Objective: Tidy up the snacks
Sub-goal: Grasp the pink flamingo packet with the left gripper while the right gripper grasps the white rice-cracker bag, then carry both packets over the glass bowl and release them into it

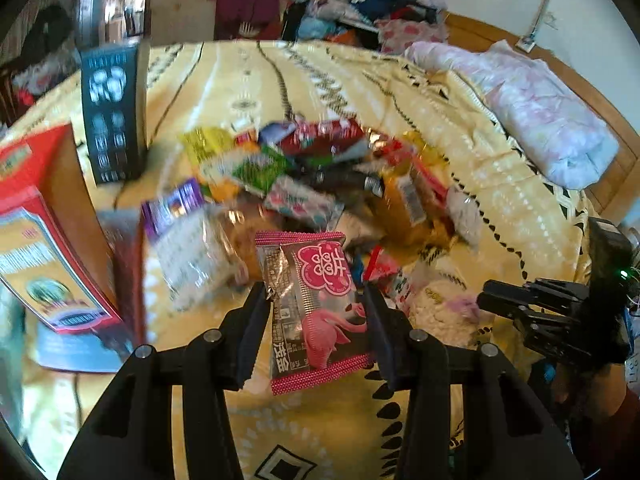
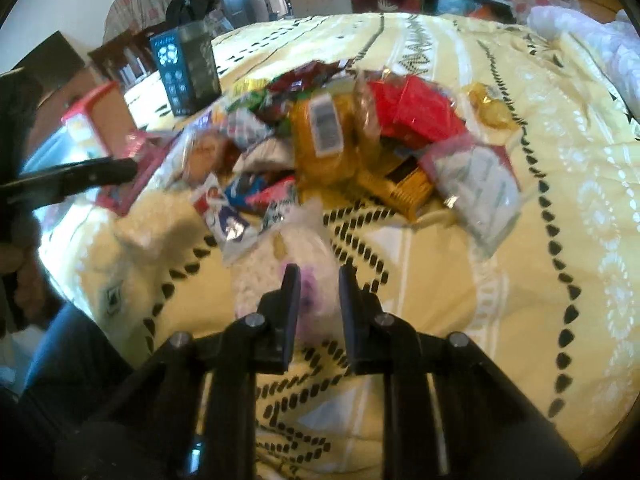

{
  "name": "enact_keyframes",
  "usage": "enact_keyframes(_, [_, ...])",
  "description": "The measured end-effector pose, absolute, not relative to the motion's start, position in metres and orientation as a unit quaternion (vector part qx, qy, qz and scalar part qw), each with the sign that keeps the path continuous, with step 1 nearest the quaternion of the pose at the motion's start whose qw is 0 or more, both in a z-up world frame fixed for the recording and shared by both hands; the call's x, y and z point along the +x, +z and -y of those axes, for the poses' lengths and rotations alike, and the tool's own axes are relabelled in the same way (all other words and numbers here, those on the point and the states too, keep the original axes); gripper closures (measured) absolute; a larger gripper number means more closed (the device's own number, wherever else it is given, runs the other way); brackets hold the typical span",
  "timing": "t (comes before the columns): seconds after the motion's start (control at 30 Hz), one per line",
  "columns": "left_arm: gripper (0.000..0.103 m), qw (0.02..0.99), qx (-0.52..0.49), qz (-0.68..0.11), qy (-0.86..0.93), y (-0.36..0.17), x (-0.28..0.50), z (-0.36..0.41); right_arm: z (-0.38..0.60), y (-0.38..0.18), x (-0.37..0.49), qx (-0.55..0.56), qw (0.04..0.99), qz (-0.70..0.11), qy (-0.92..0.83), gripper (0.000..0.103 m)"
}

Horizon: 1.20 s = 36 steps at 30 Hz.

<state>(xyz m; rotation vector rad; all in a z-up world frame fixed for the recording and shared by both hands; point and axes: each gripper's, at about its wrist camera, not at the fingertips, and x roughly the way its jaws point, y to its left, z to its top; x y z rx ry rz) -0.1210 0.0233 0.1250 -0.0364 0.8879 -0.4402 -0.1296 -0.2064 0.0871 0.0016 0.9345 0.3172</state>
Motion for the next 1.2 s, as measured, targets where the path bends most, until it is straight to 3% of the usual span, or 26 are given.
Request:
enact_keyframes(0.1, [0.054,0.88,-0.024,-0.429,-0.204,0.124,-0.121,-0.035,0.203,0.072,-0.116,-0.002,0.855,-0.494,0.157,0.081])
enact_keyframes(0.13, [0.054,0.879,-0.028,-0.432,-0.199,0.122,-0.121,-0.041,0.206,0.071,-0.116,0.002,0.859,-0.491,0.148,0.075])
enact_keyframes(0.2, [0.054,0.877,-0.037,-0.439,-0.195,0.117,-0.124,-0.048,0.21,0.072,-0.119,0.014,0.863,-0.486,0.138,0.051])
enact_keyframes(0.23, [0.054,0.875,-0.042,-0.443,-0.192,0.113,-0.125,-0.051,0.21,0.074,-0.123,0.014,0.867,-0.478,0.141,0.022])
enact_keyframes(0.27, [0.054,0.873,-0.046,-0.447,-0.191,0.111,-0.125,-0.053,0.207,0.076,-0.125,0.008,0.869,-0.472,0.146,0.001])
enact_keyframes(0.53, [0.054,0.868,-0.05,-0.453,-0.199,0.107,-0.126,-0.047,0.164,0.052,-0.106,-0.116,0.836,-0.502,0.19,0.002])
enact_keyframes(0.67, [0.054,0.865,-0.047,-0.457,-0.203,0.105,-0.127,-0.043,0.161,0.031,-0.104,-0.124,0.826,-0.517,0.187,0.024])
enact_keyframes(0.73, [0.054,0.866,-0.045,-0.454,-0.205,0.107,-0.128,-0.042,0.169,0.037,-0.107,-0.097,0.837,-0.508,0.177,0.024])
enact_keyframes(0.93, [0.054,0.887,-0.038,-0.409,-0.209,0.146,-0.133,-0.05,0.181,0.08,-0.125,-0.067,0.876,-0.456,0.146,0.024])
enact_keyframes(1.2, [0.054,0.931,-0.055,-0.324,-0.158,0.226,-0.14,-0.125,0.134,0.193,-0.102,-0.056,0.921,-0.345,0.17,0.024])
